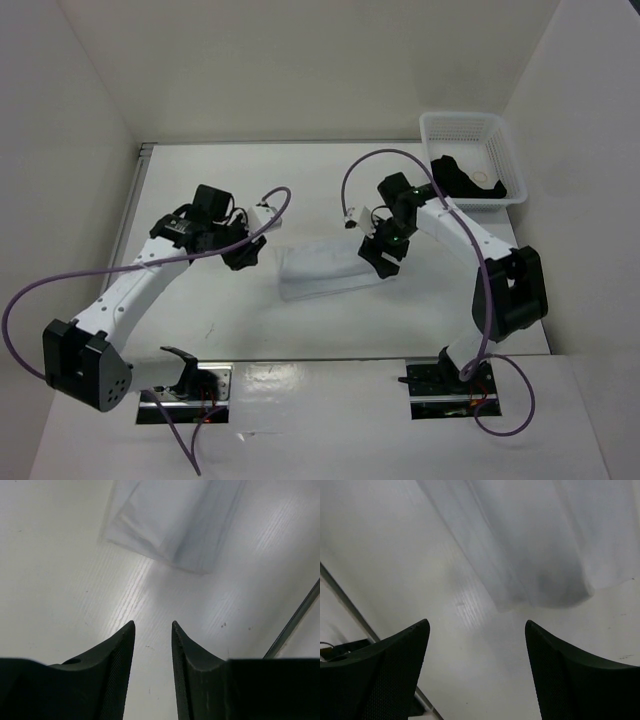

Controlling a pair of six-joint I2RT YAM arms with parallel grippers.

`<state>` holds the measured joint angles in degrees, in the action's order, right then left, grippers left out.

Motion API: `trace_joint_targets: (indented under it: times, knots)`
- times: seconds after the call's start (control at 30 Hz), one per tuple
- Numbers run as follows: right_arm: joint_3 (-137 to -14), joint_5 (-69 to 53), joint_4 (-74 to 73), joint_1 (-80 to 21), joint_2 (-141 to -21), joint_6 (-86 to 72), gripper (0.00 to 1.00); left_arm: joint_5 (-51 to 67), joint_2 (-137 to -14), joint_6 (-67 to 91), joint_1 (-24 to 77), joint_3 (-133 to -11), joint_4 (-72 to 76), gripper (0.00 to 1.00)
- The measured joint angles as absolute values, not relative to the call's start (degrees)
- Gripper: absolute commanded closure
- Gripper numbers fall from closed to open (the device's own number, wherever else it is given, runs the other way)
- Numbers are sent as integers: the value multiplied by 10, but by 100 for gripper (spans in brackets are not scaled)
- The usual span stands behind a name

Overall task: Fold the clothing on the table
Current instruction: Fold the skirt

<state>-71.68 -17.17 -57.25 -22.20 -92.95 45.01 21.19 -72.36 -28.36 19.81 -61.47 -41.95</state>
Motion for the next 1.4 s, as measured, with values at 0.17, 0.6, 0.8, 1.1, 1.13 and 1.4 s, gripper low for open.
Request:
trace_joint_targets:
  times: [0.17,0.6,0.8,1.1,1.13,1.4]
  knots:
    - [-718,-180,-587,-236,-872,450,12,196,-687,-265,198,-611,-415,47]
    - [-759,-178,-479,-273,-990,385,2,123,-712,-106,155,-619,-413,0]
    - [-783,-170,-477,-273,-1092,399,2,123,-666,-88,114,-598,-406,0]
    - [-862,-181,-476,-282,-1137,410,2,125,-665,-88,94,-588,-402,0]
    - [-865,-183,-476,-286,-1142,410,3,125,-665,-88,94,-588,-402,0]
    - [-872,-194,-487,-319,-1178,417,28,125,-665,-88,94,-588,-402,0]
